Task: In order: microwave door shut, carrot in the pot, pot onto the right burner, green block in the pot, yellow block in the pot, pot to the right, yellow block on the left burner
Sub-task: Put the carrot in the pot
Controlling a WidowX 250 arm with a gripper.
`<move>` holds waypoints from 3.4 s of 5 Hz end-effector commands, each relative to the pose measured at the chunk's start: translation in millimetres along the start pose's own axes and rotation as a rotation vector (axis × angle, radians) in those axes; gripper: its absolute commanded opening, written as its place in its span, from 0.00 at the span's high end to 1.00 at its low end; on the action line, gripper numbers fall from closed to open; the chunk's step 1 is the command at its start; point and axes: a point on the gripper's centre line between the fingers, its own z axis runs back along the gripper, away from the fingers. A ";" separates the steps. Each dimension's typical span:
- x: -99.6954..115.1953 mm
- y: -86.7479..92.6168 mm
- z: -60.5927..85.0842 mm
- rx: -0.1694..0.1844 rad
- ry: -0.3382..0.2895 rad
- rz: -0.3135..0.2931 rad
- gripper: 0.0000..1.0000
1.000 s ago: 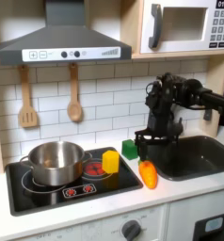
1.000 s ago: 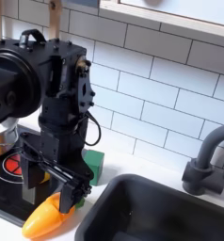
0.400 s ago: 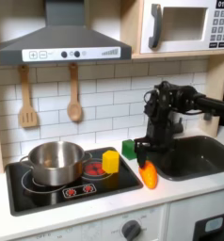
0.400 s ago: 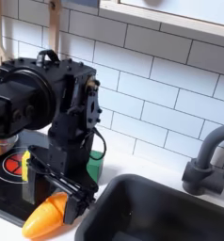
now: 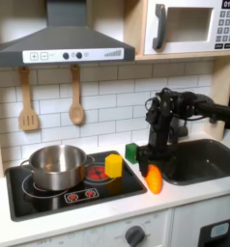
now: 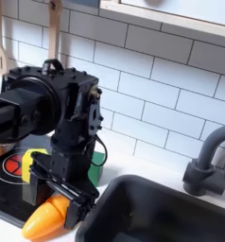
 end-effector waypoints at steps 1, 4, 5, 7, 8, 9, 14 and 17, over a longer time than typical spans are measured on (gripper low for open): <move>3.0 0.9 -12.3 0.000 0.031 0.041 0.00; 3.5 3.3 -2.1 -0.008 0.018 0.107 1.00; 5.6 4.0 5.1 -0.025 0.018 0.133 1.00; 10.4 32.6 28.3 -0.017 -0.001 0.222 1.00; 12.3 51.0 43.2 -0.016 -0.036 0.276 1.00; 4.2 75.0 52.4 0.004 -0.055 0.359 1.00; -2.7 149.3 47.3 0.110 -0.041 0.483 1.00; 24.6 181.8 39.3 0.197 -0.046 0.472 1.00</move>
